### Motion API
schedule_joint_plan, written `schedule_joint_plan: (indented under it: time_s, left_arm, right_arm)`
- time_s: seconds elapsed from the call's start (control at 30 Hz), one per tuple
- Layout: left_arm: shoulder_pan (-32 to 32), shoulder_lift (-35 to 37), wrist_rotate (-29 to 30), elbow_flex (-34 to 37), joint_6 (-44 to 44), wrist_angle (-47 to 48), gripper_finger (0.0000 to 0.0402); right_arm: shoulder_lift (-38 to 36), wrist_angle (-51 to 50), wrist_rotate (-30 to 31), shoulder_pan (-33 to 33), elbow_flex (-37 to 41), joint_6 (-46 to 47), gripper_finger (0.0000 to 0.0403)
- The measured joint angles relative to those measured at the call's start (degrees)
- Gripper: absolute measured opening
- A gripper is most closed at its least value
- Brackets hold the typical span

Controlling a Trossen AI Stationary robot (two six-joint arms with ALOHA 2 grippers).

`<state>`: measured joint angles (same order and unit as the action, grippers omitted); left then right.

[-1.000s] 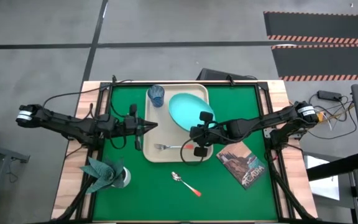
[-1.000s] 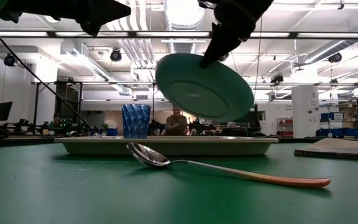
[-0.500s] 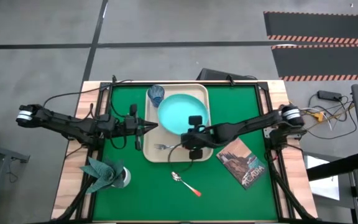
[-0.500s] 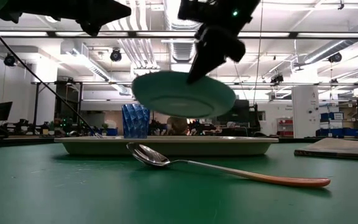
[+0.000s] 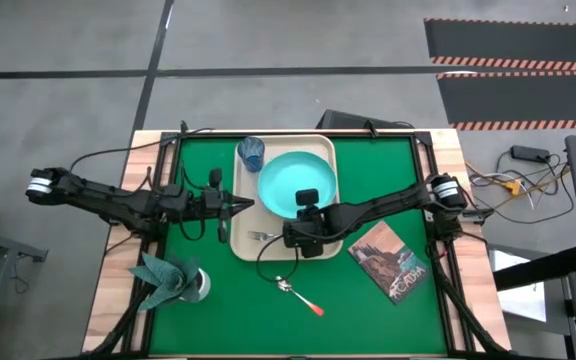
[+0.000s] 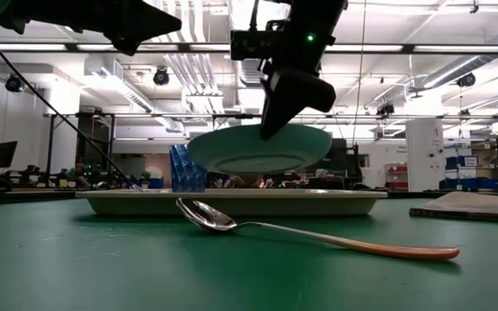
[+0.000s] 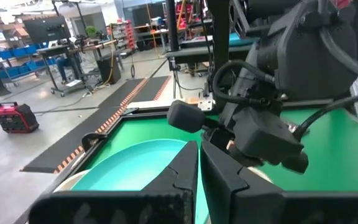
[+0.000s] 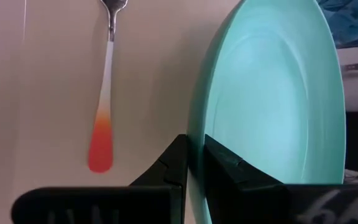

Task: Pick and place plate/cup/fork/spoon on tray
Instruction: Put the blue plate on the serving tray

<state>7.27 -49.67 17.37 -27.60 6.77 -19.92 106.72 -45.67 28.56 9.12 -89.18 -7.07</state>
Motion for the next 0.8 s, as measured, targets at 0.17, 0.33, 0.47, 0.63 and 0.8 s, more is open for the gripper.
schedule_joint_plan:
  time_s: [0.17,0.33,0.47,0.63,0.8]
  left_arm:
    - [-0.01,0.06,0.00,0.01,-0.38,-0.07,0.0004]
    - [-0.01,0.09,0.00,0.01,-0.38,-0.06,0.0004]
    - [0.00,0.09,0.00,0.01,-0.40,-0.07,0.0004]
    - [-0.02,0.09,-0.01,0.01,-0.40,-0.09,0.0004]
    - [-0.02,0.09,0.00,-0.01,-0.40,-0.09,0.0004]
  right_arm:
    - [0.00,2.93,-0.02,-0.02,1.21,0.36,0.0026]
    - [0.00,5.52,-0.27,-0.02,1.52,0.62,0.0026]
    - [0.00,6.74,-0.54,-0.02,1.81,0.53,0.0026]
    - [0.00,9.29,-1.99,-0.12,3.01,0.57,0.0026]
    - [0.00,13.07,-2.02,-0.31,5.60,-0.35,0.0026]
